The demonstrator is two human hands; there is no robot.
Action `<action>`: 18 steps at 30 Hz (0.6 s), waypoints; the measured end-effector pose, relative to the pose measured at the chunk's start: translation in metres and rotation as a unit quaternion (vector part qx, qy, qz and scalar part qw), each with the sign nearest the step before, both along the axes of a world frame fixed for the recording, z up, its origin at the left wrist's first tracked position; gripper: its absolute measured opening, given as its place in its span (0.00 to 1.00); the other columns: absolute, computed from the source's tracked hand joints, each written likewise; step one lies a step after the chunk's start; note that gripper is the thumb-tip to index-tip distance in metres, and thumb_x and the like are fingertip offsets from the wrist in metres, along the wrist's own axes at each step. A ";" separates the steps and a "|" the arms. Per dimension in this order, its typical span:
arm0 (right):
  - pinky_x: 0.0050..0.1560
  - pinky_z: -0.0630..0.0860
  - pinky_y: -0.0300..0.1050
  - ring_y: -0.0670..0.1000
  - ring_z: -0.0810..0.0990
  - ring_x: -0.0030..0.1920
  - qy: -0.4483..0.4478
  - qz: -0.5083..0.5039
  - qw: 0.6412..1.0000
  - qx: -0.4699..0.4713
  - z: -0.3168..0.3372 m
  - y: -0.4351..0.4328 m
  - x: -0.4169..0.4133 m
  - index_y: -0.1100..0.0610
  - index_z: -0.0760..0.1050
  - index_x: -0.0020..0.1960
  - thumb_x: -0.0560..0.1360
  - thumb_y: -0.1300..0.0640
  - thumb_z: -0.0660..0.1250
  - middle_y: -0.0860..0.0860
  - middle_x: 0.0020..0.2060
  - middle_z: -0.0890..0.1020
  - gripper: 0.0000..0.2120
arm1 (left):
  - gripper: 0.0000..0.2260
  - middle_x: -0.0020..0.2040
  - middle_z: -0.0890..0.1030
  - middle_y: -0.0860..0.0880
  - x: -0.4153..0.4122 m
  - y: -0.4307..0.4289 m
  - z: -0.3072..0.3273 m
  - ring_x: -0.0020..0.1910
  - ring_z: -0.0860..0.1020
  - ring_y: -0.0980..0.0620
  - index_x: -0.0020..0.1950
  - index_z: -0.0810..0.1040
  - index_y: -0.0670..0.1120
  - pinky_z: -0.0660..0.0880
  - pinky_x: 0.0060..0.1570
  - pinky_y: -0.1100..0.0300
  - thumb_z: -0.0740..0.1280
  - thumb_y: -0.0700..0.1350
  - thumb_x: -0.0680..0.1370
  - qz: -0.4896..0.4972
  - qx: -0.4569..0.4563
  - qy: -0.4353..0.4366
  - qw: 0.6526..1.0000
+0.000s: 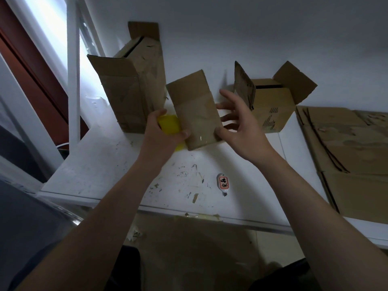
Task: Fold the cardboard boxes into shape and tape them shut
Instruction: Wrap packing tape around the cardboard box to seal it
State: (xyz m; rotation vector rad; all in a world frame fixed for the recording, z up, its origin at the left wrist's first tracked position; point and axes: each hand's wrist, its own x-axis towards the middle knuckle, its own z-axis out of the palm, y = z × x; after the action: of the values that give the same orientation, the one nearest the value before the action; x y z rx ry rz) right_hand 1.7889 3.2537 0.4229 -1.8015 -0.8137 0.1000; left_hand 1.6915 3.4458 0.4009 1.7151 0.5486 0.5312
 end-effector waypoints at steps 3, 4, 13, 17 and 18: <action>0.52 0.80 0.41 0.48 0.77 0.54 -0.048 -0.001 0.998 -0.032 -0.007 -0.002 0.001 0.39 0.56 0.77 0.75 0.65 0.72 0.50 0.62 0.70 0.41 | 0.33 0.56 0.70 0.61 0.001 -0.005 -0.007 0.51 0.73 0.60 0.67 0.65 0.60 0.73 0.35 0.76 0.79 0.42 0.71 -0.024 0.035 -0.022 0.999; 0.54 0.80 0.41 0.48 0.76 0.56 -0.070 -0.001 0.996 -0.047 -0.011 -0.003 0.001 0.38 0.55 0.77 0.75 0.66 0.72 0.50 0.63 0.68 0.42 | 0.32 0.56 0.70 0.60 0.001 -0.006 -0.009 0.51 0.74 0.59 0.66 0.65 0.60 0.71 0.35 0.78 0.79 0.41 0.72 -0.035 0.042 -0.023 0.998; 0.45 0.79 0.52 0.59 0.76 0.45 -0.225 0.003 0.938 -0.263 -0.056 -0.008 -0.009 0.41 0.63 0.76 0.76 0.69 0.65 0.55 0.57 0.68 0.35 | 0.18 0.53 0.72 0.59 0.006 0.005 -0.038 0.49 0.74 0.59 0.64 0.68 0.60 0.70 0.41 0.60 0.70 0.46 0.79 -0.058 0.015 0.086 0.995; 0.58 0.76 0.53 0.61 0.76 0.60 -0.208 -0.008 0.932 -0.296 -0.061 -0.005 -0.007 0.41 0.65 0.77 0.80 0.61 0.64 0.57 0.66 0.71 0.29 | 0.22 0.53 0.74 0.54 0.008 0.016 -0.043 0.52 0.75 0.53 0.70 0.68 0.56 0.73 0.43 0.58 0.68 0.40 0.79 -0.072 0.008 0.119 0.990; 0.60 0.76 0.54 0.61 0.75 0.63 -0.201 -0.010 0.932 -0.301 -0.060 -0.003 -0.005 0.41 0.65 0.78 0.81 0.59 0.64 0.57 0.67 0.71 0.28 | 0.23 0.54 0.75 0.52 0.010 0.018 -0.042 0.53 0.76 0.51 0.71 0.68 0.56 0.75 0.44 0.56 0.67 0.40 0.80 -0.076 0.011 0.122 0.990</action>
State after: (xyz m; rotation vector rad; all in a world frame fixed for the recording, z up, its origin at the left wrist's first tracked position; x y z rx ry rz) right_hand 1.7839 3.2507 0.3626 -2.4594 -1.1395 -0.0431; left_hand 1.7013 3.4643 0.3587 1.8375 0.5813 0.2209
